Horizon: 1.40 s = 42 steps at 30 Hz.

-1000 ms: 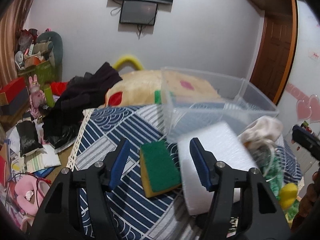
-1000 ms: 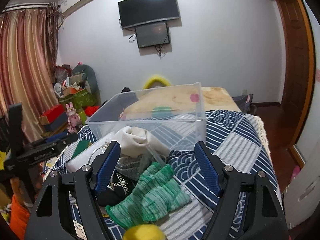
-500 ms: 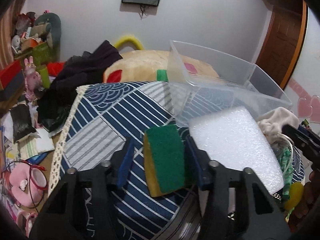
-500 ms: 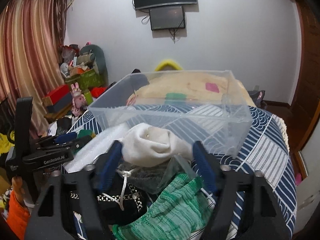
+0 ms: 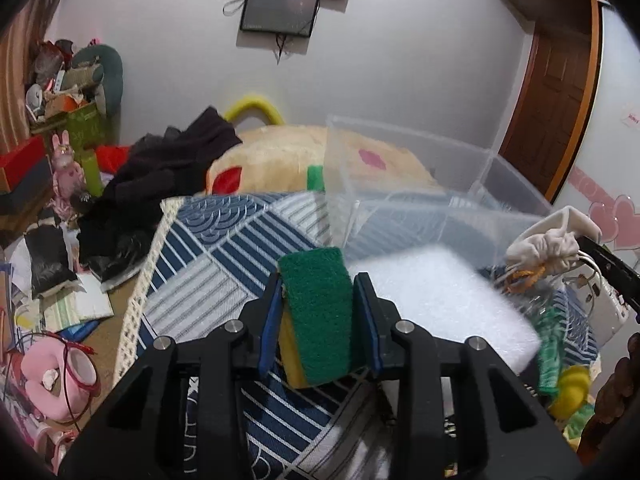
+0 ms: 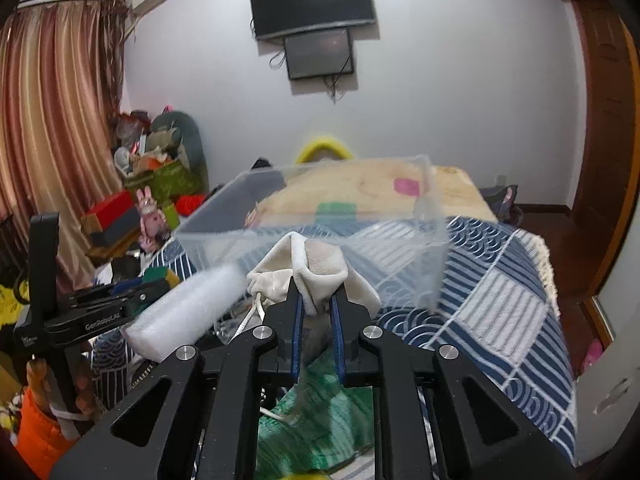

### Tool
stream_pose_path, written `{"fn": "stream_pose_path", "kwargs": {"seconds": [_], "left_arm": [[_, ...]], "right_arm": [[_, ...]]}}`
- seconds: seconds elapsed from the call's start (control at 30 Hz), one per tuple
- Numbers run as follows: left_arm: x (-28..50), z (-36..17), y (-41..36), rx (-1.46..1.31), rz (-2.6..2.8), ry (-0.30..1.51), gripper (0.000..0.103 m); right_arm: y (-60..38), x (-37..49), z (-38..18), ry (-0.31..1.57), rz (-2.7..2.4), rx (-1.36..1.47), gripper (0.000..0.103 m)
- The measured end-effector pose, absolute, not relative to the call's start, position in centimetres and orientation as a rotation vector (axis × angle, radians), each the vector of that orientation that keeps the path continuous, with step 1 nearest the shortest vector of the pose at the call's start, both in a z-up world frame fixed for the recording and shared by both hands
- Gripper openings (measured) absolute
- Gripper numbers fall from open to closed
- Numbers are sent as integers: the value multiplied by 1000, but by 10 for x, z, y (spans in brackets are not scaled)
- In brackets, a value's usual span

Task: Organize soft objects
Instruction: 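Grasp the green-yellow sponge with the left gripper while the right grasps the white pouch, then drop the sponge into the clear box with the left gripper while the right drops the pouch in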

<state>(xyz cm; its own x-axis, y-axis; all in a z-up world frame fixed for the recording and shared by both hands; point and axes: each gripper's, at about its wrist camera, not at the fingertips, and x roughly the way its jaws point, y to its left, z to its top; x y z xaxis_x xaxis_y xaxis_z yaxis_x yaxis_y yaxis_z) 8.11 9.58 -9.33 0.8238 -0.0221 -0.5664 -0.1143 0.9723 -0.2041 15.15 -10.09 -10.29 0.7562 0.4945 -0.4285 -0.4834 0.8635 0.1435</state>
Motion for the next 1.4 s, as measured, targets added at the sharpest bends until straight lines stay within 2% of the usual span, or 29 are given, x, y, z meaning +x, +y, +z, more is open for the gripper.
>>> {"fn": "stream_pose_path", "kwargs": {"seconds": [0.4,0.87,1.13,1.4], "left_arm": [[66,-41,76,-186,-19,477,35],[98,-10,60,-171,-76,430,35],[131,-14,56,-145,-59,456,35],[179,-40,65,-162,-77,584,35]], "right_arm": [[-120,134,-69,356,499,49,11],[-128,146,-37,245,456,68,11],[-117,163,-31,222,420,65,11],[-102,198,-60,345,413,13,11]]}}
